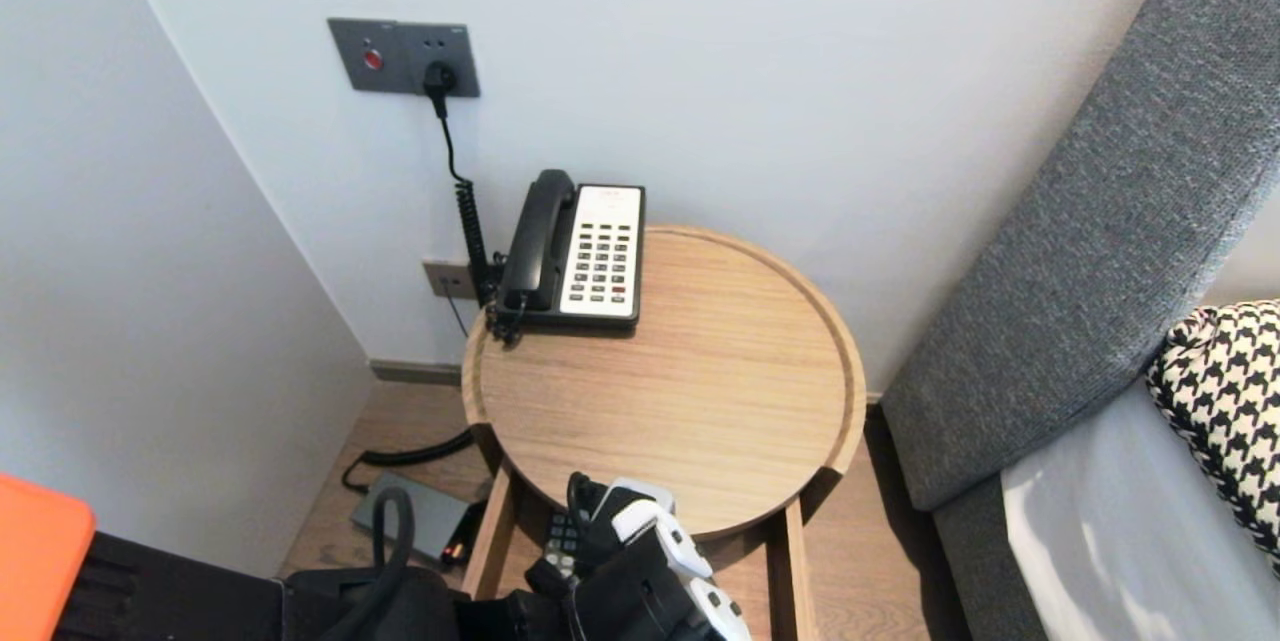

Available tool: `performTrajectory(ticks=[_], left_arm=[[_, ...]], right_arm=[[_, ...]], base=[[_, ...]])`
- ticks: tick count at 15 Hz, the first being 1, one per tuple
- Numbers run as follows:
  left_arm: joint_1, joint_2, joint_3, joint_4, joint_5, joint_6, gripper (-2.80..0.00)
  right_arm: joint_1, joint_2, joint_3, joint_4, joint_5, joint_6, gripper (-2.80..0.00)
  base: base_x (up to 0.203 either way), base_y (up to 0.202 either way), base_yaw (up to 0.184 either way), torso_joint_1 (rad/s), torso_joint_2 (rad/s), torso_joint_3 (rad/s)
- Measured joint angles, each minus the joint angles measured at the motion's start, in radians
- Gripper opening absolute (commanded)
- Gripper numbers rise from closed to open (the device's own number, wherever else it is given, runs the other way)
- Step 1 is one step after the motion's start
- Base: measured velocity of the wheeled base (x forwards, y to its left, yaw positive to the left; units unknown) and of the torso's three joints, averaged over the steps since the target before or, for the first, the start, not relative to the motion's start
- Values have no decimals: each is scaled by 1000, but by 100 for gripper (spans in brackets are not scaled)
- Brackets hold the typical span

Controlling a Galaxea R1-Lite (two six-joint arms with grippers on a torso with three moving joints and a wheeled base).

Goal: Put the remote controls on the table in the drawer one by one

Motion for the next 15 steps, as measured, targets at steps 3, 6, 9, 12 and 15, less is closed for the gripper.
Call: performTrajectory(ticks=[3, 6, 9, 12, 15], left_arm=[[0, 11, 33, -59, 0, -1, -280], [0, 27, 59, -117, -1, 0, -280], [0, 37, 70, -124, -3, 0, -280], [0, 46, 87, -128, -2, -8, -280], [0, 61, 90, -151, -3, -13, -280]], right_arm=[[0, 0, 0, 0, 0, 0, -280], [0, 0, 0, 0, 0, 0, -280], [0, 0, 0, 0, 0, 0, -280], [0, 0, 0, 0, 0, 0, -280], [0, 0, 0, 0, 0, 0, -280]], base=[[0, 0, 0, 0, 0, 0], [0, 0, 0, 0, 0, 0], [0, 0, 0, 0, 0, 0], [0, 0, 0, 0, 0, 0], [0, 0, 0, 0, 0, 0]])
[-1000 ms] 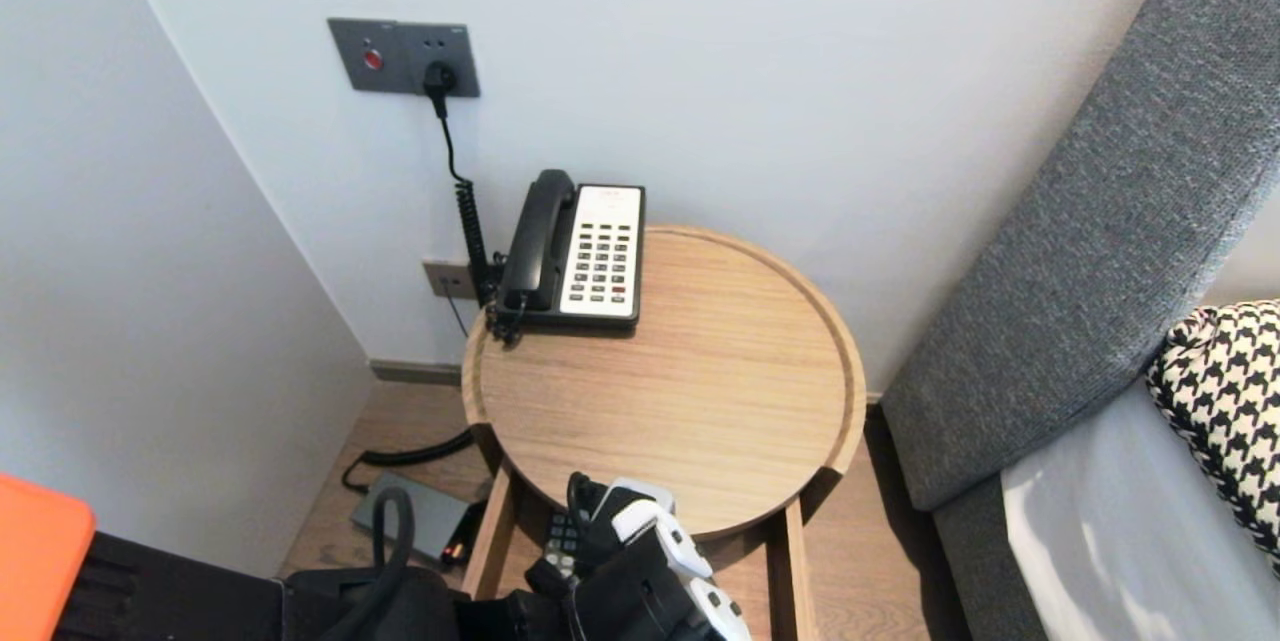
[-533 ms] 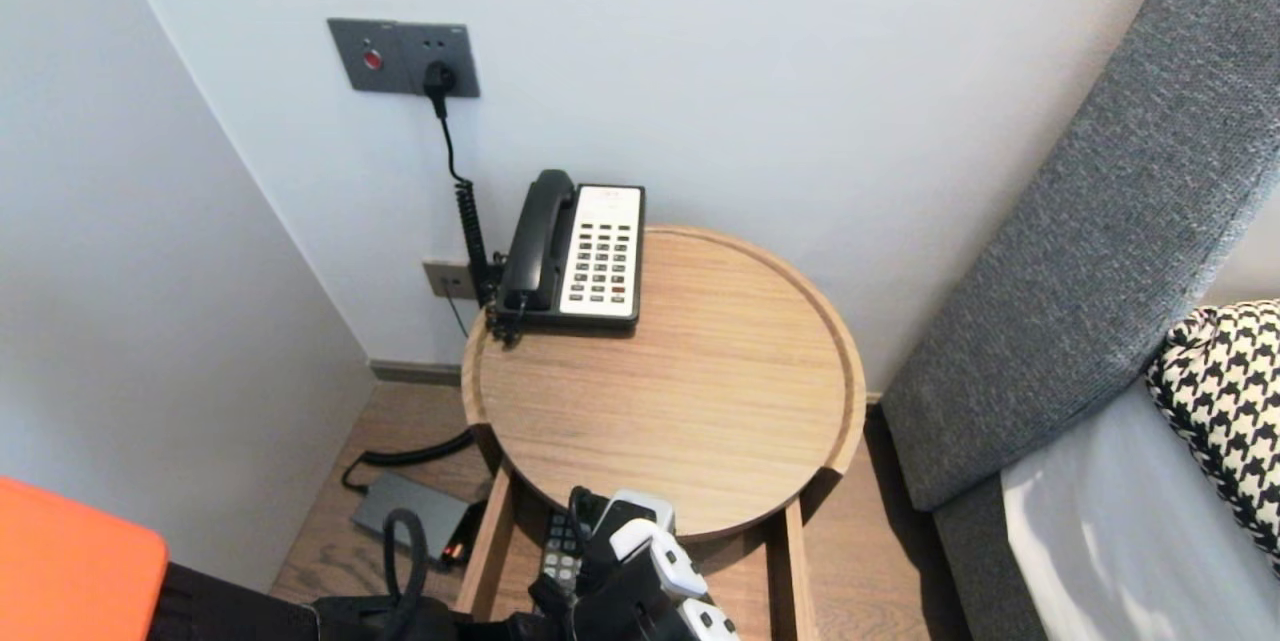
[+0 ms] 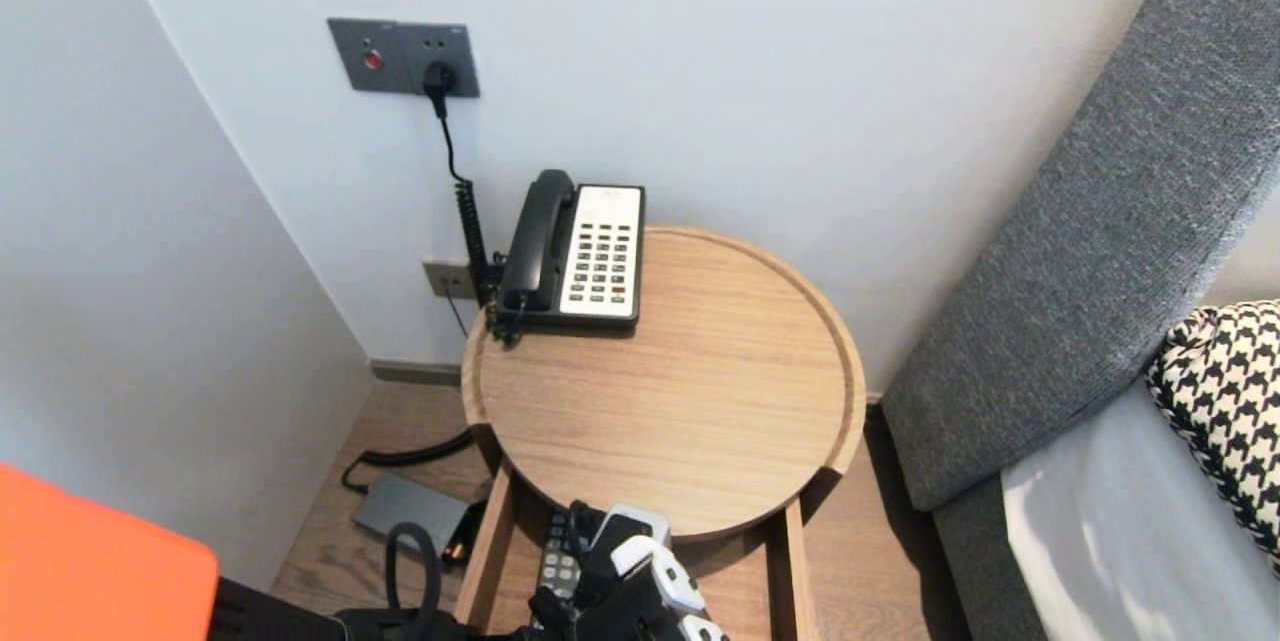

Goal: Put the remote controls on the table in the drawer one by one

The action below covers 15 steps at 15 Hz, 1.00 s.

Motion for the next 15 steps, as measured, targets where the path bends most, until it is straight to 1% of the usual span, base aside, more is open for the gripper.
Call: performTrajectory(ticks=[8, 11, 15], left_arm=[[6, 51, 0, -65, 3, 6, -280], [17, 71, -10, -89, 2, 18, -280], [34, 85, -13, -101, 1, 16, -280]], right_arm=[[0, 0, 0, 0, 0, 0, -280], [0, 0, 0, 0, 0, 0, -280], [0, 0, 0, 0, 0, 0, -280]], base=[[0, 0, 0, 0, 0, 0], [0, 0, 0, 0, 0, 0], [0, 0, 0, 0, 0, 0]])
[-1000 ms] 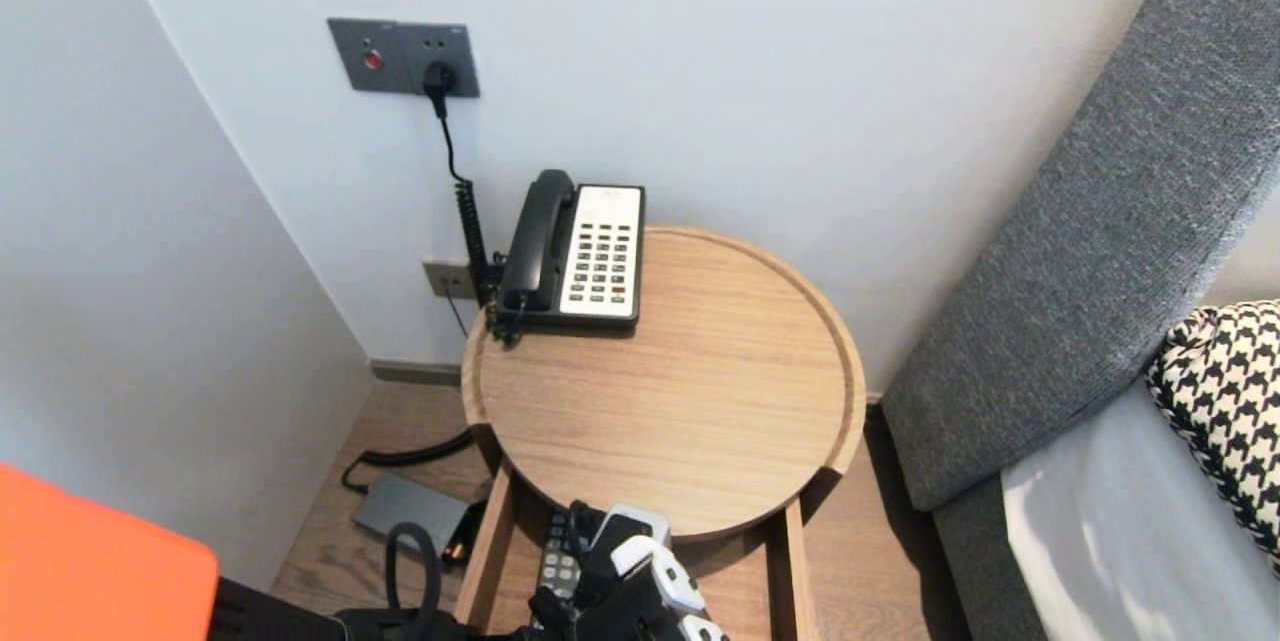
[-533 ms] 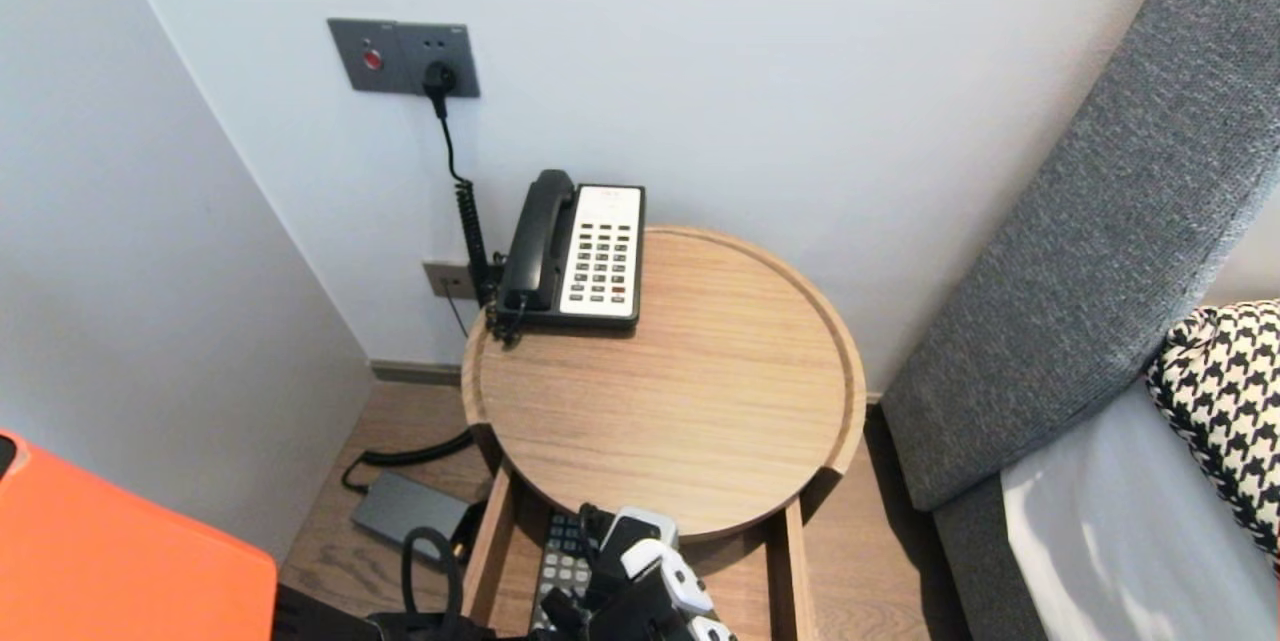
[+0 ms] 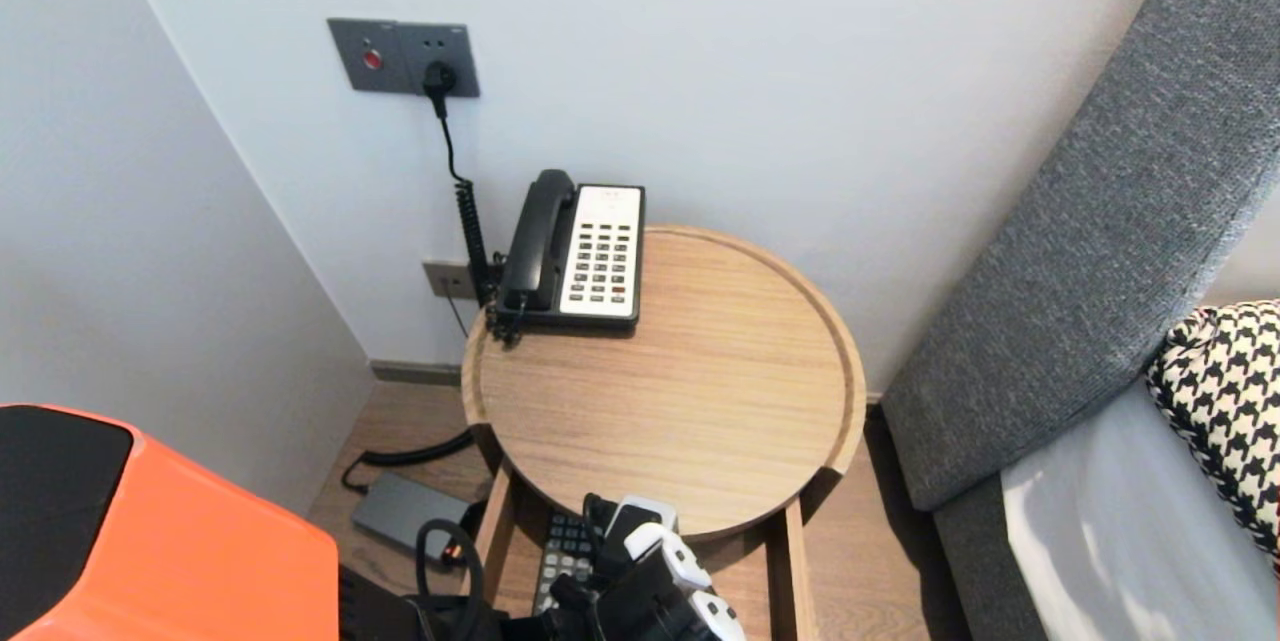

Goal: Put the remote controls on the table in the drawer one by one

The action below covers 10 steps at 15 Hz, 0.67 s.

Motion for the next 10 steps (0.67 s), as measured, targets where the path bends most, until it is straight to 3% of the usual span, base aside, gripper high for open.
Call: performTrajectory(ticks=[10], left_arm=[[12, 8, 14, -26, -41, -1, -280]], right_arm=[[0, 0, 0, 0, 0, 0, -280]], base=[[0, 0, 0, 0, 0, 0]])
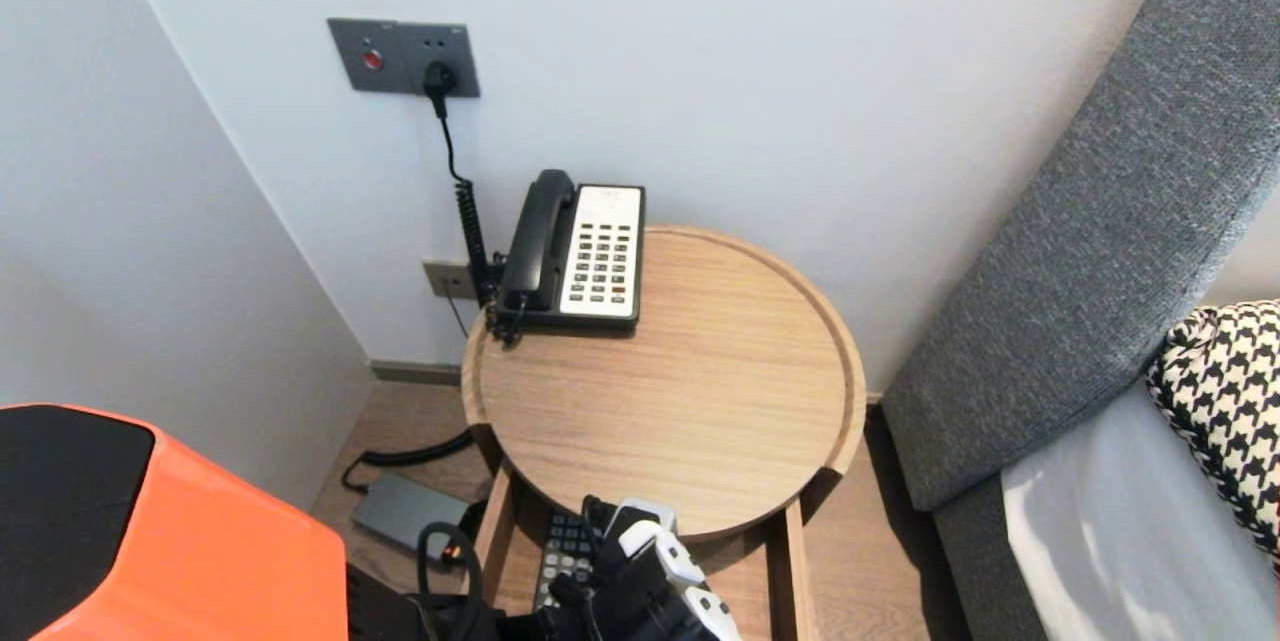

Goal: Put the remote controls on the table in the drawer one by one

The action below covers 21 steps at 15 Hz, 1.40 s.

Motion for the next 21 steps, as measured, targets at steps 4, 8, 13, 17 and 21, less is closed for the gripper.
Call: performTrajectory(ticks=[4, 8, 13, 17, 21], left_arm=[[3, 0, 4, -2, -7, 0, -280], [3, -1, 37, -51, -27, -3, -280], [1, -3, 41, -51, -28, -4, -280], [2, -4, 38, -49, -30, 0, -280], [2, -4, 34, -49, -29, 1, -280]], right_arm=[[0, 0, 0, 0, 0, 0, -280], [0, 0, 0, 0, 0, 0, -280], [0, 0, 0, 0, 0, 0, -280], [0, 0, 0, 0, 0, 0, -280], [0, 0, 0, 0, 0, 0, -280]], base=[[0, 0, 0, 0, 0, 0], [0, 0, 0, 0, 0, 0], [0, 0, 0, 0, 0, 0], [0, 0, 0, 0, 0, 0], [0, 0, 0, 0, 0, 0]])
